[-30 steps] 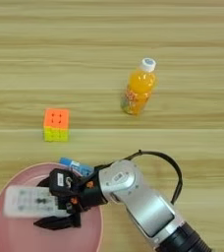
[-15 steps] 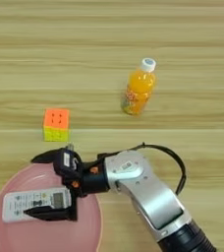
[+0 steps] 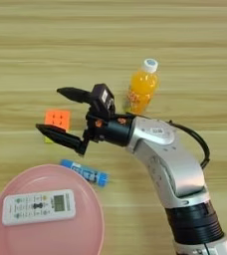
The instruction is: Move the objects on the table
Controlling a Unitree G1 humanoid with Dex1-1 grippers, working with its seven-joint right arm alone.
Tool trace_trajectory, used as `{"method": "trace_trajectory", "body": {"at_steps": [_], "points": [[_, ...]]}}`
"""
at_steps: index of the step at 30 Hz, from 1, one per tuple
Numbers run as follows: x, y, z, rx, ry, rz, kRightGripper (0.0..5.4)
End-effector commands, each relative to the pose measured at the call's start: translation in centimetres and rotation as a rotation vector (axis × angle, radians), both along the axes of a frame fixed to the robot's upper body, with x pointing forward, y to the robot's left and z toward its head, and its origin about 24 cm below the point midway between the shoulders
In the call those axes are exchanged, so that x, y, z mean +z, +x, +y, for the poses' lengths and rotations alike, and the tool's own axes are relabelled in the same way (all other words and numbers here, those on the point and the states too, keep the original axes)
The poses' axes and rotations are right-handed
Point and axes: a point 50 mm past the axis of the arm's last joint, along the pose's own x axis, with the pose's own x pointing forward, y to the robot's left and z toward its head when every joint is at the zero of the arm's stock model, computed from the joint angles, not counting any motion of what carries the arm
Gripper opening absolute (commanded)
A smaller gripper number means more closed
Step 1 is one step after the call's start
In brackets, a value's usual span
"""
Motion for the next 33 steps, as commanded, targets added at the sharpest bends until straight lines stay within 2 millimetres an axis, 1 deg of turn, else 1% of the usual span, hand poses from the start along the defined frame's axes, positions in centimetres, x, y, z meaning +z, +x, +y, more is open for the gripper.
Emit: {"method": "trace_trajectory", "body": {"at_steps": [1,8,11,18,25,33], "points": [[1.5,2.0,0.3,-0.123,-0.048,-0.120,5.38],[-1.3,2.6,1.2,-0.168,-0.172,-0.094,5.38],[-2.2,2.9,1.4,-0.184,-0.205,-0.079,5.38],[-3.3,3.0,1.8,-0.196,-0.241,-0.060,5.38],[-4.8,3.5,1.9,-0.260,-0.344,-0.103,5.38],[-5.9,3.4,2.3,-0.257,-0.375,-0.094,5.38]]}}
